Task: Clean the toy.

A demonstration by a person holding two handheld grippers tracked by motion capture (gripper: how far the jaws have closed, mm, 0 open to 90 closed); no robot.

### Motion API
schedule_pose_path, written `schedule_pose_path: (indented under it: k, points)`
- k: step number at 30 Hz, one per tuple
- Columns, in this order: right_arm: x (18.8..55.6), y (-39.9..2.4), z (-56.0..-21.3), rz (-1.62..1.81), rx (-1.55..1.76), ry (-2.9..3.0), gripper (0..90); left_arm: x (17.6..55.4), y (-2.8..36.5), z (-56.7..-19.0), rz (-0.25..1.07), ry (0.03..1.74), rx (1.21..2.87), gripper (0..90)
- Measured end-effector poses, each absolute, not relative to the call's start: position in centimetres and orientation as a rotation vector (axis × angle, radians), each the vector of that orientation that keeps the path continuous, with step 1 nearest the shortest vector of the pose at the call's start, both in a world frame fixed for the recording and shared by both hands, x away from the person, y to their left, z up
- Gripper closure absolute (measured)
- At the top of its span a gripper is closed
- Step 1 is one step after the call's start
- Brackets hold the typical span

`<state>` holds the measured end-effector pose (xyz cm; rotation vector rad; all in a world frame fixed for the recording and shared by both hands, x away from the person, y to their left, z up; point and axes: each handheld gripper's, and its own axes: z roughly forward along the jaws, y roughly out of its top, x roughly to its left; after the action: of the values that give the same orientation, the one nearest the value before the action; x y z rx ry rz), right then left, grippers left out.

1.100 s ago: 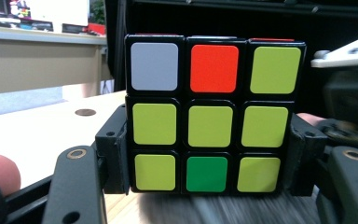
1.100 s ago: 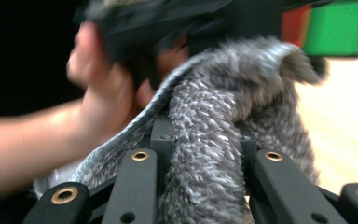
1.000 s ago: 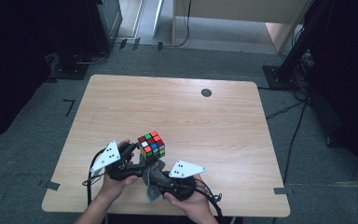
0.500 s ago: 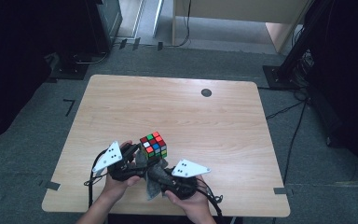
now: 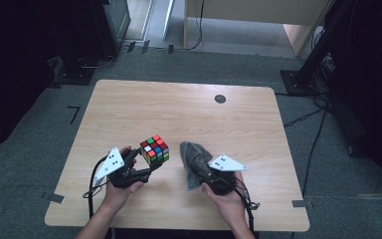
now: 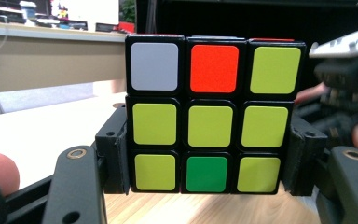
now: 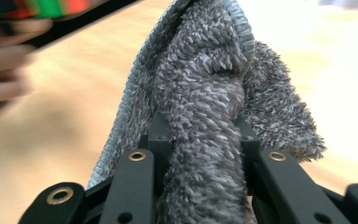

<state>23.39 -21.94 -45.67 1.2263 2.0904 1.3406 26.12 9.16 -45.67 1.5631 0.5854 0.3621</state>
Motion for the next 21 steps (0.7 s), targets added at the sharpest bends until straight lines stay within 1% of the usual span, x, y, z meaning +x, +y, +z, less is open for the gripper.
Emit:
schedule_pose_path:
  k: [4,8,16,21]
  points:
    - [24.2,-24.4,-46.1,1.22,1.313,1.992,67.9,26.5,8.8,-46.5,0.389,0.622,1.609,33.9]
    - [25.1,-26.0,-47.8,1.085,1.407,1.957,66.9,27.2,8.3,-47.4,0.42,0.691,1.689,33.9]
    - [26.1,-26.4,-50.2,0.979,1.479,1.969,65.1,28.1,7.7,-49.5,0.453,0.803,1.808,33.9]
    - [26.2,-26.1,-50.7,0.959,1.474,1.986,64.8,28.7,7.4,-50.3,0.476,0.85,1.861,33.9]
